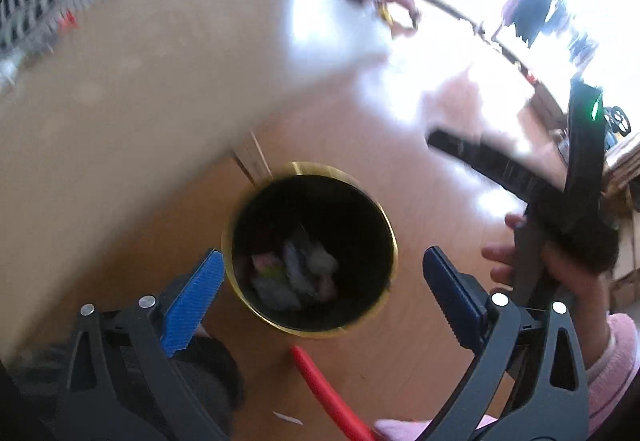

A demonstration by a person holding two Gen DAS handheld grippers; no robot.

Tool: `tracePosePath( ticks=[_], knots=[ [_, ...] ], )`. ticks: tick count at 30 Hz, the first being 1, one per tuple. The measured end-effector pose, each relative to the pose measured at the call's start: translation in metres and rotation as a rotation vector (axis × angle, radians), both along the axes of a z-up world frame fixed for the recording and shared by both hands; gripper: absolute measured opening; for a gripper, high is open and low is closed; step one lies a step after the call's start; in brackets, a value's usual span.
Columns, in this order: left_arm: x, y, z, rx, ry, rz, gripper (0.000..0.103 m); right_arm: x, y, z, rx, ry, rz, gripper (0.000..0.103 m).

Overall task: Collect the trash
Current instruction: 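Return both grippers to the trash on the table, then grasp the white tissue with the left gripper while the right grasps the silver blister pack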

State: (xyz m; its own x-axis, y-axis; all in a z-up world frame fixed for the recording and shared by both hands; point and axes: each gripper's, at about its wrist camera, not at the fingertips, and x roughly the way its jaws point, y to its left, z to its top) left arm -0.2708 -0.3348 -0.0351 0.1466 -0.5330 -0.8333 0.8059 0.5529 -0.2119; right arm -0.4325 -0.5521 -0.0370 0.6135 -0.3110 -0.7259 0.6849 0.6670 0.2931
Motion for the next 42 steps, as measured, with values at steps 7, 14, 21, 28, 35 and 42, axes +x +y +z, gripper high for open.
tracePosePath(
  ticks=[7, 14, 21, 28, 35, 42],
  knots=[
    [0.115, 0.091, 0.061, -0.030, -0.107, 0.300, 0.096, 0.086, 0.034, 0.051, -0.120, -0.042, 0.198, 0.097],
    [0.225, 0.183, 0.066, 0.061, -0.118, 0.559, 0.096, 0.225, 0.090, 0.067, -0.125, -0.008, 0.501, 0.097],
    [0.303, 0.215, 0.031, 0.113, -0.043, 0.663, 0.096, 0.350, 0.136, 0.036, -0.146, 0.154, 0.644, 0.097],
    [0.359, 0.221, -0.013, 0.152, -0.011, 0.646, 0.097, 0.431, 0.163, 0.007, -0.185, 0.246, 0.760, 0.097],
    [0.435, 0.201, -0.021, 0.234, -0.084, 0.535, 0.097, 0.525, 0.178, -0.001, -0.228, 0.216, 0.905, 0.098],
    [0.485, 0.176, -0.021, 0.221, -0.109, 0.423, 0.097, 0.591, 0.185, -0.002, -0.240, 0.187, 1.023, 0.098]
  ],
)
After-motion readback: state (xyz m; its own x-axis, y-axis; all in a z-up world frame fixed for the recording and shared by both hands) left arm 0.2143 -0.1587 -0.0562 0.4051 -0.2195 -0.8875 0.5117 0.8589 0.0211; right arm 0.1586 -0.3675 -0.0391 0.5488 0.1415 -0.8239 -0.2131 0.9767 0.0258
